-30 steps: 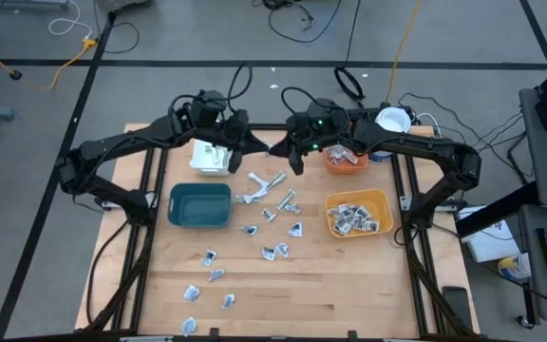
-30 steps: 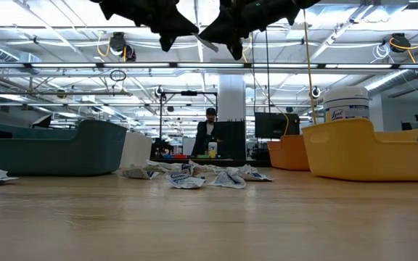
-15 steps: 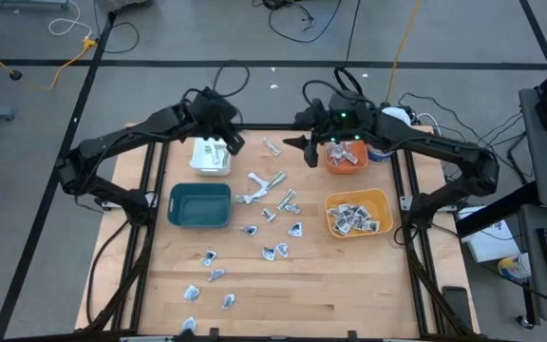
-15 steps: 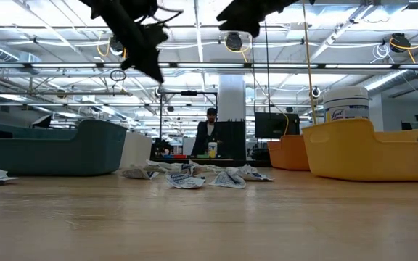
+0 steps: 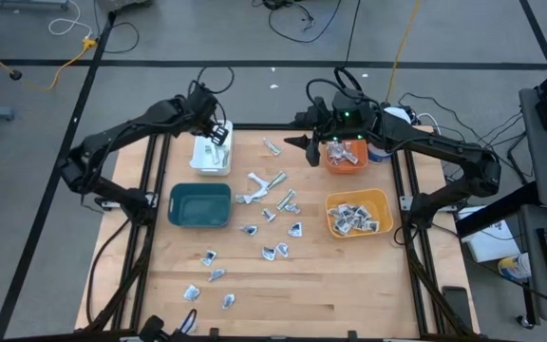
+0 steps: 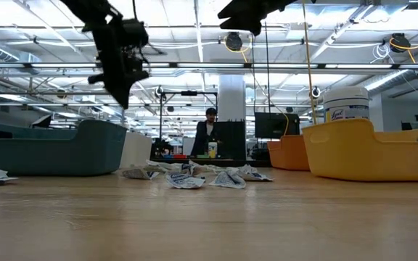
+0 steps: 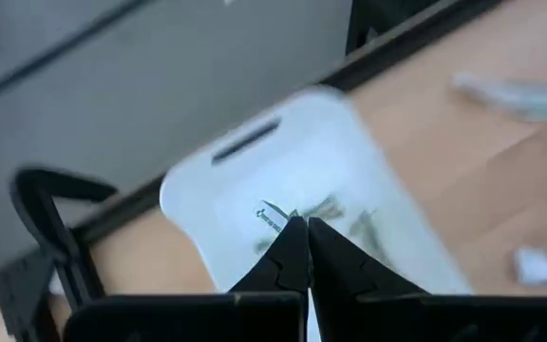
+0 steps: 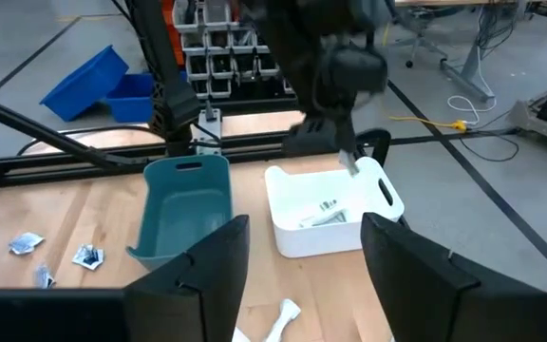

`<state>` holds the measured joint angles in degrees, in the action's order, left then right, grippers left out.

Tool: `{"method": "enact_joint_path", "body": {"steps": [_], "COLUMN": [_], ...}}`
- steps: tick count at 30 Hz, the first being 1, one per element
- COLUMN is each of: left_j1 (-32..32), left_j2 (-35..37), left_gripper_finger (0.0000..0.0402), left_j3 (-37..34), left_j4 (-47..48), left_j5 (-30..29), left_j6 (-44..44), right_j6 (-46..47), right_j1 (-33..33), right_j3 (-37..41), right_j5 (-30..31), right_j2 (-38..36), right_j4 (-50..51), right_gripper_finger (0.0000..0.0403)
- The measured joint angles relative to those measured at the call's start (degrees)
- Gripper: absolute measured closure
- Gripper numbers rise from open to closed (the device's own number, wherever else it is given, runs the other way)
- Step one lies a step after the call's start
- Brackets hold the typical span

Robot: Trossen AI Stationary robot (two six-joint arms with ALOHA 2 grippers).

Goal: Pick & Place First Aid Supplies
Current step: Put the bandage into the white bin

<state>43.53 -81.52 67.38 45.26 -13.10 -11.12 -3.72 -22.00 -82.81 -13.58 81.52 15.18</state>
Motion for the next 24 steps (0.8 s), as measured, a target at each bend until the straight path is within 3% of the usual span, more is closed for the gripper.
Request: {"method": "enact_joint_path", "body": {"steps": [4,8,18,24], "left_j1": [0.54,0.02,-0.51,-0.55], "left_j2": [-1.97,-2.55,-2.57,-2.57], "left_gripper_finger": [0.0398,0.0370,0.0247,0.0187], "left_j3": [-3.19,-4.35,-4.51,-4.51], "left_j4": [-2.34,-6.26,-8.92,-8.88], "left_j5": [2.37,4.42,4.36,13.18], "left_j6": [0.02,-0.24,-2.52,-2.69], "right_j6": [0.00,0.01,0.05,-0.85], "right_j1": [0.01,0.00,-0.02,-0.02], "right_j3": [0.00,0.00,0.00,-0.05], "right_j5": [0.01,0.00,0.00,-1.67], "right_j2": [0.00,0.00,0.00,1.10], "right_j4": [0.44,0.44,3.14,5.98], "right_gripper_finger": [0.0206,0.0206,0.0206,0.0206]}}
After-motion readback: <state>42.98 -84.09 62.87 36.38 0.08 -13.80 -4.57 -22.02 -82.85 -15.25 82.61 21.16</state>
